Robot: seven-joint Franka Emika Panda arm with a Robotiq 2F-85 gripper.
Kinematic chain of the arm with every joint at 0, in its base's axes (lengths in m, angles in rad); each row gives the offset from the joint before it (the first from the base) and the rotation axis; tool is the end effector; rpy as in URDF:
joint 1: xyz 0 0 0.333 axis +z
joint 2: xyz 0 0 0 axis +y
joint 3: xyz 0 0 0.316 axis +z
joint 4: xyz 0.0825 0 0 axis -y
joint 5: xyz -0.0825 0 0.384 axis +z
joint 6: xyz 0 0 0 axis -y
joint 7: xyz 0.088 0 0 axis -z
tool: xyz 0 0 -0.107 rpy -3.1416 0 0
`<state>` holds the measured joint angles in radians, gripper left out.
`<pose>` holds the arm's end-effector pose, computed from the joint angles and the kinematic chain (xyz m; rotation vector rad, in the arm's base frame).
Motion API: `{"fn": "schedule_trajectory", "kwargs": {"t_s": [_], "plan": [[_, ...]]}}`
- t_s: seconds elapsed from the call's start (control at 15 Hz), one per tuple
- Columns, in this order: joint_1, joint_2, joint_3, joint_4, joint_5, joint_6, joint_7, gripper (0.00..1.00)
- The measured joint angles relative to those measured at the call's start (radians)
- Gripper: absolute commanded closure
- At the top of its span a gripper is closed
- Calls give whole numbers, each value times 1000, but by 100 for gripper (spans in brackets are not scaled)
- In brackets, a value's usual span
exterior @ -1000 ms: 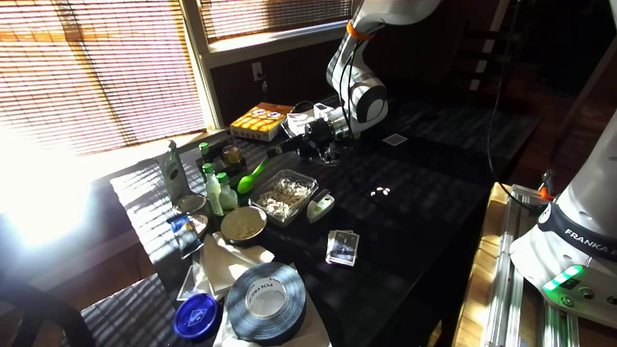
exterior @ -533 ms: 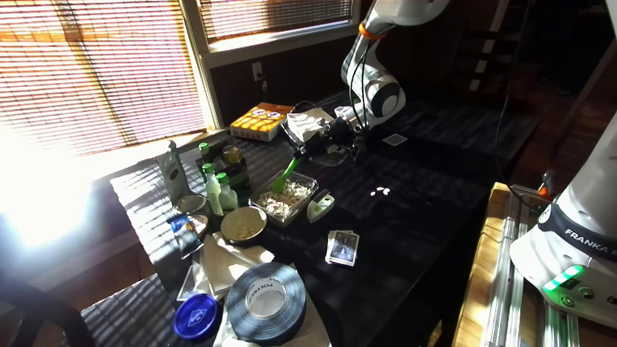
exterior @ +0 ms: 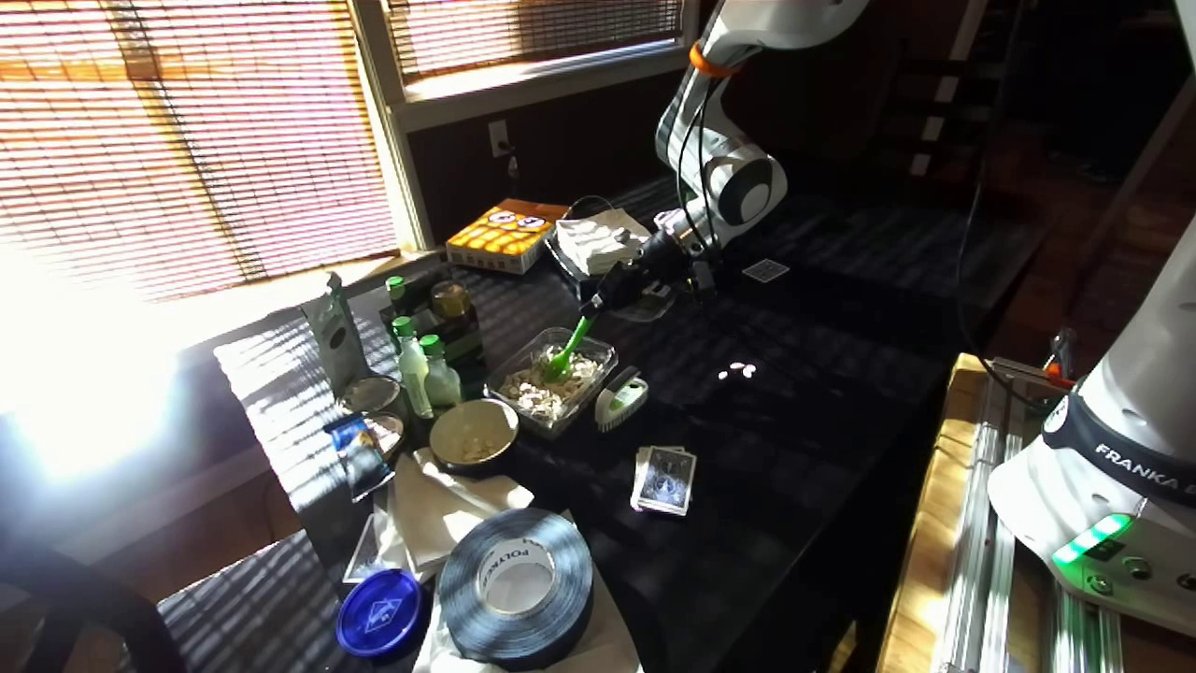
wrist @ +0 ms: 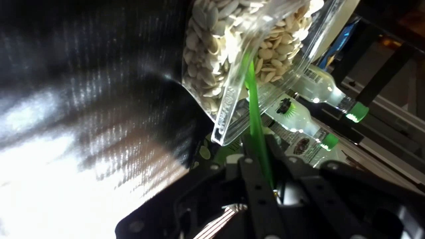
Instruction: Use the spoon to pick up contents from the container and put them inside the bowl
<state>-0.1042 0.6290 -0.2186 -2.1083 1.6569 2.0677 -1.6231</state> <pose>0.5219 -0.1273 0.1045 -2.1857 0.0451 -0.6698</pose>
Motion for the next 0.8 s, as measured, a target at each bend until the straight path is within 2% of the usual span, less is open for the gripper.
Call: {"fn": "schedule_trajectory", "kwargs": {"t_s": [0.47,0.6,0.67,0.73,0.8], "plan": [[-7,-61,-22,18,38,228,15,97],[-16,-68,-28,24,35,257,34,97],[-22,-68,-28,26,30,256,46,85],[-29,-67,-28,27,28,252,60,63],[-35,-66,-26,28,28,247,72,60]]}}
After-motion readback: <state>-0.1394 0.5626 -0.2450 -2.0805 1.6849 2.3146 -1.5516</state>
